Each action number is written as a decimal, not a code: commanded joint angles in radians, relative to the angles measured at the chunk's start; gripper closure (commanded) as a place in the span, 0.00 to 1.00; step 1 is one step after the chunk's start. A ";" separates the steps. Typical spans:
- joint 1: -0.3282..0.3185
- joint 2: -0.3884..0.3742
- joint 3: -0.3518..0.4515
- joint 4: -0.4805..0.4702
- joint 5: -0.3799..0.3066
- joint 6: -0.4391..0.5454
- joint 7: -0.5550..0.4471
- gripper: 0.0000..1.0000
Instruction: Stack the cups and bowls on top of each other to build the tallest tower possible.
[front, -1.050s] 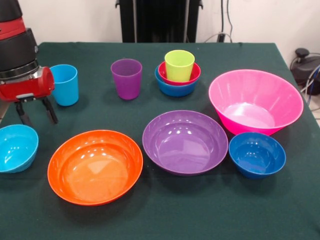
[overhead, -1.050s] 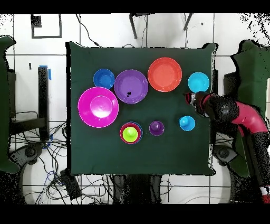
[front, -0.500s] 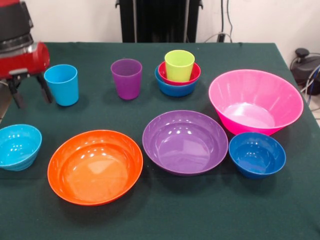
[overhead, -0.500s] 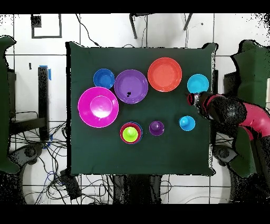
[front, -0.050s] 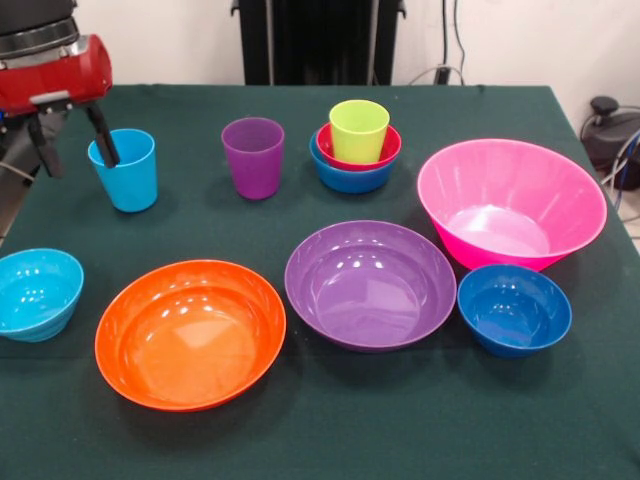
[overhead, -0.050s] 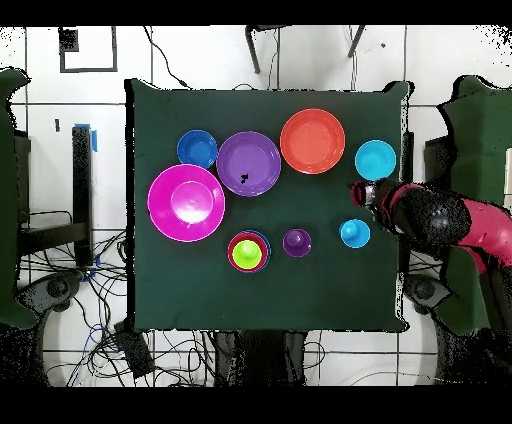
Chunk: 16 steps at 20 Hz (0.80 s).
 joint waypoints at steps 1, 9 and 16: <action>0.064 0.042 -0.061 0.010 -0.028 0.061 -0.101 0.00; 0.088 0.131 -0.059 -0.094 -0.052 0.071 -0.184 0.00; 0.080 0.139 -0.040 -0.102 -0.068 0.074 -0.241 0.00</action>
